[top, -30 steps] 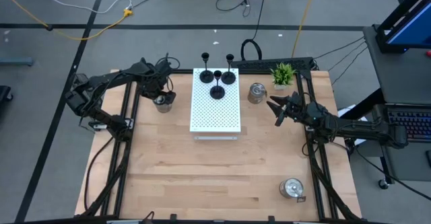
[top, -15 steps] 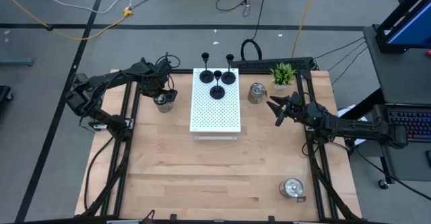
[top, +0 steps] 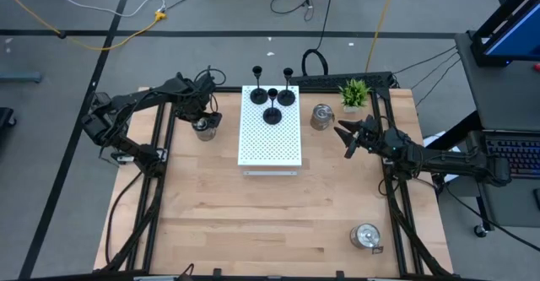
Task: Pick & Place candle stick holders
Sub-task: Put the top left brown scented candle on the shelf
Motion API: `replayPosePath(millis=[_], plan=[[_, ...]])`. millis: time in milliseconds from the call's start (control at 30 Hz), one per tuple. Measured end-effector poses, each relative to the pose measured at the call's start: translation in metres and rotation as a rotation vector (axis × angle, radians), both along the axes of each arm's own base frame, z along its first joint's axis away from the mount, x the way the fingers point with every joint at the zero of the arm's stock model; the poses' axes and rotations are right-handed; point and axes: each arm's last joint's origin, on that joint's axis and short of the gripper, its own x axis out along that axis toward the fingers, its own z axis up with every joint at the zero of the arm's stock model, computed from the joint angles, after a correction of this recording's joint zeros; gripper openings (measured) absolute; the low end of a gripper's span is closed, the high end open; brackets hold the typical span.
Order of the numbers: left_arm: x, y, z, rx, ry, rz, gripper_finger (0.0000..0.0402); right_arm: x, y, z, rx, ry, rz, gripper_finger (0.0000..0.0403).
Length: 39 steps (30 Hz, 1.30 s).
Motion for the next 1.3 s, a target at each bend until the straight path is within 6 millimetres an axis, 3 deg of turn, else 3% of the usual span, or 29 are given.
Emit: replayPosePath(millis=[1300], plan=[[0.0081, -0.0066, -0.0029, 0.003, 0.026, -0.034, 0.0399, 0.0, 0.0, 0.0, 0.0, 0.0, 0.0, 0.0155]])
